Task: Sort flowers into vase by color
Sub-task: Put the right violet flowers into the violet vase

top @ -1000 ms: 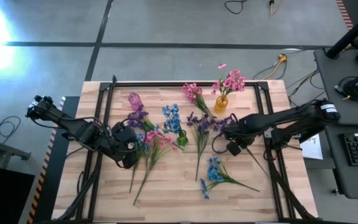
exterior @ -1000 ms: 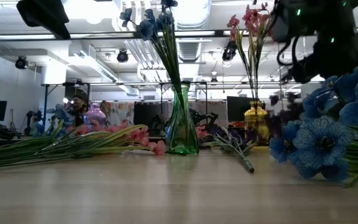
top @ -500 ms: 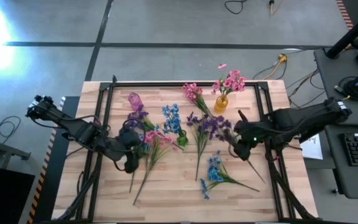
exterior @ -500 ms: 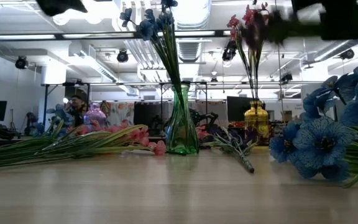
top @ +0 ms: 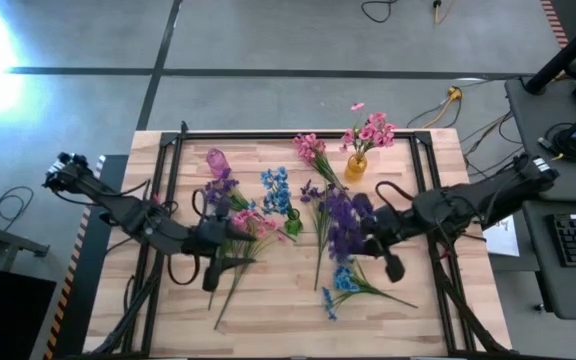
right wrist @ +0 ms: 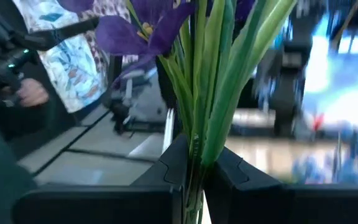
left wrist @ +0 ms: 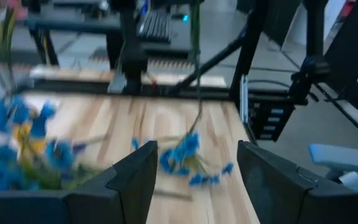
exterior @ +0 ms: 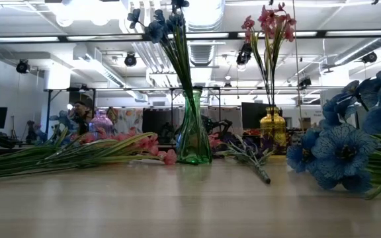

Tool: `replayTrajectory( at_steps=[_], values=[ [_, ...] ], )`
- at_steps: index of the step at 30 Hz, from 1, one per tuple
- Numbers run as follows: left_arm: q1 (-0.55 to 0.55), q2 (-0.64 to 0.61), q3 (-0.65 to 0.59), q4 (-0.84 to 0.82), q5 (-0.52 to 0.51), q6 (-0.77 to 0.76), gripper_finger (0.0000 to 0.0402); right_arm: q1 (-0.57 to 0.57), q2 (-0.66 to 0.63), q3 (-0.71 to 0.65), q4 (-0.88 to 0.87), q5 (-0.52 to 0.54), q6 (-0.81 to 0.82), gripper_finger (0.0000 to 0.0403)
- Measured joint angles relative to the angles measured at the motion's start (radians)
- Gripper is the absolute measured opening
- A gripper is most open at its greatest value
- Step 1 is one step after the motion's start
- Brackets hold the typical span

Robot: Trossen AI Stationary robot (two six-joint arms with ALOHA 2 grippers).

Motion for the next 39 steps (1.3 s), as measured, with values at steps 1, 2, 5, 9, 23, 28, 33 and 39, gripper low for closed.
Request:
replayTrajectory(
  at_steps=[1, 2, 5, 9, 23, 28, 33, 39],
  values=[
    [0.000, 0.010, 0.000, 0.031, -0.001, 0.023, 0.0210, -0.003, 0.020, 0.000, 0.051, 0.001, -0.035, 0.0027],
    [0.000, 0.021, 0.000, 0.062, -0.002, 0.041, 0.0210, -0.004, 0.043, 0.000, 0.096, 0.003, -0.060, 0.0027],
    [0.000, 0.058, 0.000, 0.123, -0.008, 0.066, 0.0210, -0.009, 0.107, 0.014, 0.193, 0.007, -0.117, 0.0027],
    [0.005, 0.109, 0.007, 0.178, -0.039, 0.075, 0.0210, -0.009, 0.197, 0.082, 0.213, 0.024, -0.162, 0.0027],
    [0.023, 0.238, 0.011, 0.340, -0.036, 0.136, 0.0210, -0.022, 0.430, 0.331, 0.147, 0.025, -0.267, 0.0027],
    [0.023, 0.244, 0.011, 0.353, -0.028, 0.115, 0.0209, -0.033, 0.432, 0.341, 0.156, 0.025, -0.286, 0.0027],
    [0.023, 0.244, 0.011, 0.373, -0.028, 0.110, 0.0187, -0.036, 0.431, 0.331, 0.149, 0.024, -0.279, 0.0027],
    [0.035, 0.241, 0.011, 0.411, -0.028, 0.129, 0.0141, -0.036, 0.449, 0.329, 0.155, 0.023, -0.279, 0.0027]
  ],
)
